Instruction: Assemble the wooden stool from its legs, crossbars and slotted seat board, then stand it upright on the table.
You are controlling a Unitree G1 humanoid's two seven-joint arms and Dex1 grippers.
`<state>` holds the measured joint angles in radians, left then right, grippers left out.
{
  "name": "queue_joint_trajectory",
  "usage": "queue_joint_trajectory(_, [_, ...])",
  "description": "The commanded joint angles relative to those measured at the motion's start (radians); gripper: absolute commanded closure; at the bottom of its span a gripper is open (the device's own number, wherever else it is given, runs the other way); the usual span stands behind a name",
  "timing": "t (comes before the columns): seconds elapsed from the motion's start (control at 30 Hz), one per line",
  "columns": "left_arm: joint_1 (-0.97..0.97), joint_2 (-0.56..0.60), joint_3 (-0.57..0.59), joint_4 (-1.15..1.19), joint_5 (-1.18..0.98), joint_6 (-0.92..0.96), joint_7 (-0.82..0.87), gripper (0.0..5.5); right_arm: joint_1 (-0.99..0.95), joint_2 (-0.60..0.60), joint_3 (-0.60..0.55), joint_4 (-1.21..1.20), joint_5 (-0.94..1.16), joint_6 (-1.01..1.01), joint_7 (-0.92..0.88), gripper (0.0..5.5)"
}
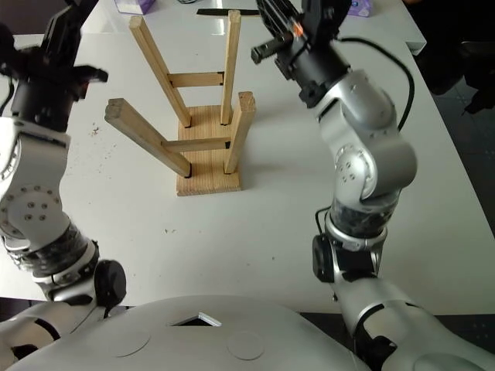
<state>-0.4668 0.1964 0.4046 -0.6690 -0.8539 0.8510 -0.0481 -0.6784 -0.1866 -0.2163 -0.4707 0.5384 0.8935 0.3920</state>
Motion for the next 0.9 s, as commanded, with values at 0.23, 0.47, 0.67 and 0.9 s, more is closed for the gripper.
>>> queue_joint_trajectory(0.23, [-0.036,0.132,0.009,0.009,-0.369,0.112,0.210,5.49,0.037,-0.061,0.006,-0.115,0.223,0.086,0.005,5.50])
queue_joint_trajectory(0.47, [0.016,0.165,-0.029,-0.013,-0.453,0.063,0.270,5.49,0.025,-0.017,0.064,-0.101,0.233,0.049,-0.056,5.50])
queue_joint_trajectory(0.67, [0.019,0.189,-0.067,-0.024,-0.482,0.005,0.305,5.49,-0.002,-0.007,0.050,-0.093,0.280,0.034,-0.089,5.50])
queue_joint_trajectory(0.9, [0.263,0.190,-0.179,0.059,-0.362,0.000,0.221,5.49,0.293,-0.111,0.328,0.048,0.092,-0.012,-0.009,5.50])
